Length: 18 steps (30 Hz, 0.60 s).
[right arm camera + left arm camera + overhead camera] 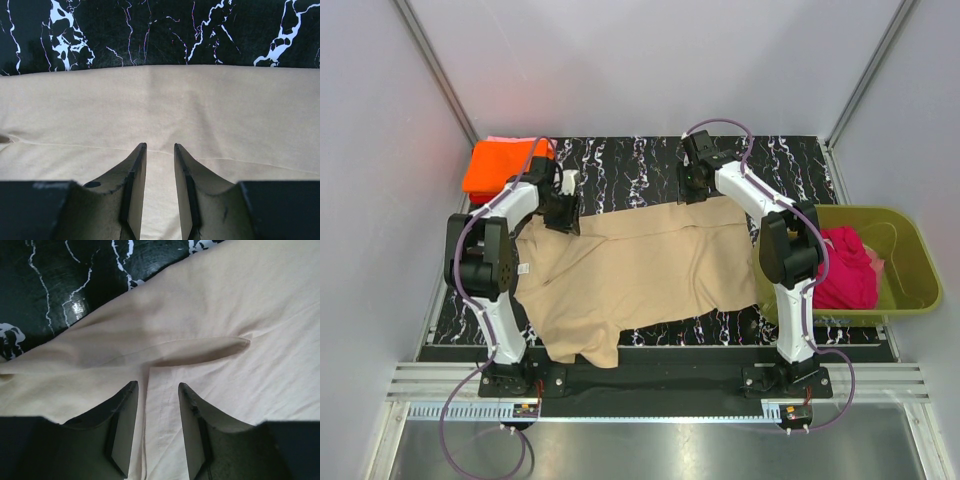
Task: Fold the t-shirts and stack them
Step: Fold the tshirt
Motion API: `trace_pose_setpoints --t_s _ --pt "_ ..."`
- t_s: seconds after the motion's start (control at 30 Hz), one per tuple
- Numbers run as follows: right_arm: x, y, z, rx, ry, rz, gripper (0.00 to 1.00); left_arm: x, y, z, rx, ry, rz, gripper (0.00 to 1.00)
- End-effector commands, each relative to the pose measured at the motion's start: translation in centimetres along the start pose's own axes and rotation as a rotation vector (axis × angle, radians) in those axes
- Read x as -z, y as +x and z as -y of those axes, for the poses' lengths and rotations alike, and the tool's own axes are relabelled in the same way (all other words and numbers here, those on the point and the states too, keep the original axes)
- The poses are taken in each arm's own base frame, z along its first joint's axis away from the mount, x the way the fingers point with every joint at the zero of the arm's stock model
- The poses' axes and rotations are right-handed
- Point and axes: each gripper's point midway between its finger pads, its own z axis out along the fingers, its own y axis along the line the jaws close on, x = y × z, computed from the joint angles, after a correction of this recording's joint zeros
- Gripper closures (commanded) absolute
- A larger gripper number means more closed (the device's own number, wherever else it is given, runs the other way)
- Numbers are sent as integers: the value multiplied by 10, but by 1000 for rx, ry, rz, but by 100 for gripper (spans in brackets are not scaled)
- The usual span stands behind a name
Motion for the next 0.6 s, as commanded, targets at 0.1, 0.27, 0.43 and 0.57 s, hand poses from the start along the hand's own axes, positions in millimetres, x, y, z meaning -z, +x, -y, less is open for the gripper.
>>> trace_pose_setpoints --t_s 0.1,0.27,0.43,0.57 --pt "14 -18 -5 13 -31 57 64 -8 -13 4 -17 37 16 57" --pt "15 -19 -5 13 -29 61 64 -13 -8 -2 -11 12 -3 57" --pt "15 -19 -6 13 -32 60 64 -17 -6 -2 -8 21 -11 62" --pt "16 -18 -6 17 -31 60 64 -16 -5 4 -8 49 -10 79"
